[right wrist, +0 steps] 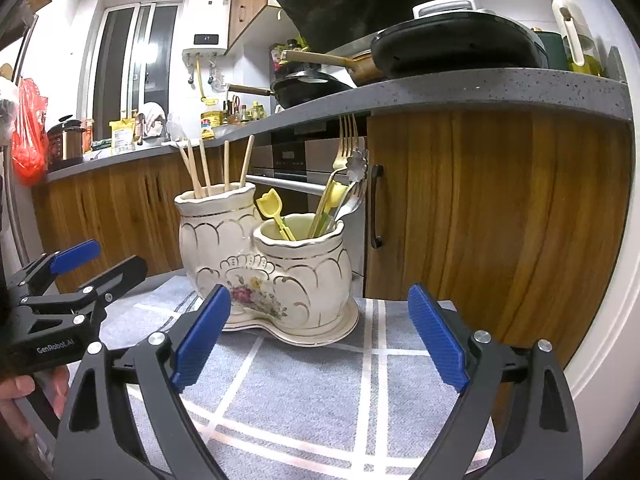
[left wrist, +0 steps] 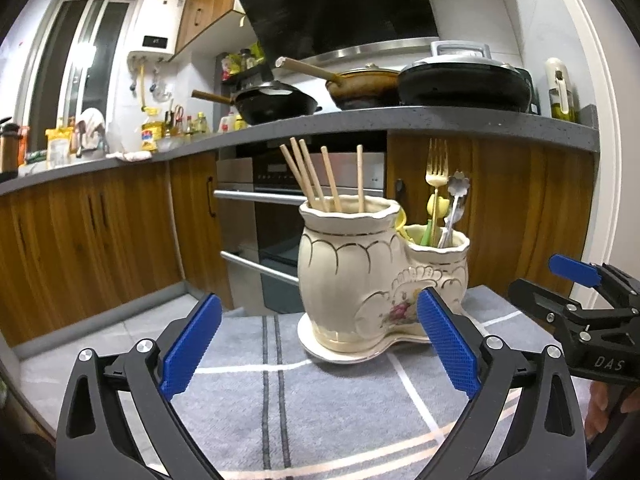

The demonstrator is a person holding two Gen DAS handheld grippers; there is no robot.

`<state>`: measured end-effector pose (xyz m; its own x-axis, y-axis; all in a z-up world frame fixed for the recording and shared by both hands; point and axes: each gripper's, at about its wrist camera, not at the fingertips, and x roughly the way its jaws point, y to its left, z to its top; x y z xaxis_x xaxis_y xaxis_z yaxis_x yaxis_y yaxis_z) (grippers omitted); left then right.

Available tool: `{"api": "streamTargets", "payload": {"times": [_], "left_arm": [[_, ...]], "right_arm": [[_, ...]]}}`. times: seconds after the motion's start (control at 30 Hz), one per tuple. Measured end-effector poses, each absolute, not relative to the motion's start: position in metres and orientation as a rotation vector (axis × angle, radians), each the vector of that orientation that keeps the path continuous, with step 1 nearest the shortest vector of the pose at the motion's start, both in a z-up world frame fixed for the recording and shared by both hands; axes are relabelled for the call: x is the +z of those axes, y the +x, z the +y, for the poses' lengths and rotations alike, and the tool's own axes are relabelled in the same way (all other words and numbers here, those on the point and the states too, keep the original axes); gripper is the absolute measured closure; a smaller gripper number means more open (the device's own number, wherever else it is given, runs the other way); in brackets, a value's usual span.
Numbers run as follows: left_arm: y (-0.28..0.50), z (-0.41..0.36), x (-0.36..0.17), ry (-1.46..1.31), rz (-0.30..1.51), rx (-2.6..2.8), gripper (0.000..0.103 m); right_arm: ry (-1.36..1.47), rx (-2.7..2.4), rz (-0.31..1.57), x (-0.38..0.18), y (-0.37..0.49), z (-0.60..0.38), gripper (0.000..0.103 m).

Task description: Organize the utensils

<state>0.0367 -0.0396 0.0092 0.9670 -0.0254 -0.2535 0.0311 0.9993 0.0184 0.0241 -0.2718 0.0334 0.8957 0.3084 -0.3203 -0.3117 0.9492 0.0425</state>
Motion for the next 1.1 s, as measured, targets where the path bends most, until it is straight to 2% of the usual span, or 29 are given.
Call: {"api": "streamTargets", "payload": {"times": [1.1], "left_arm": [[0.0385,-0.0377,0.0078,0.016,0.273,-0.022,0.006]], "right_arm": [[-0.029,0.317,0.324,0.0338,0.0222,-0.2668,0.012]]}}
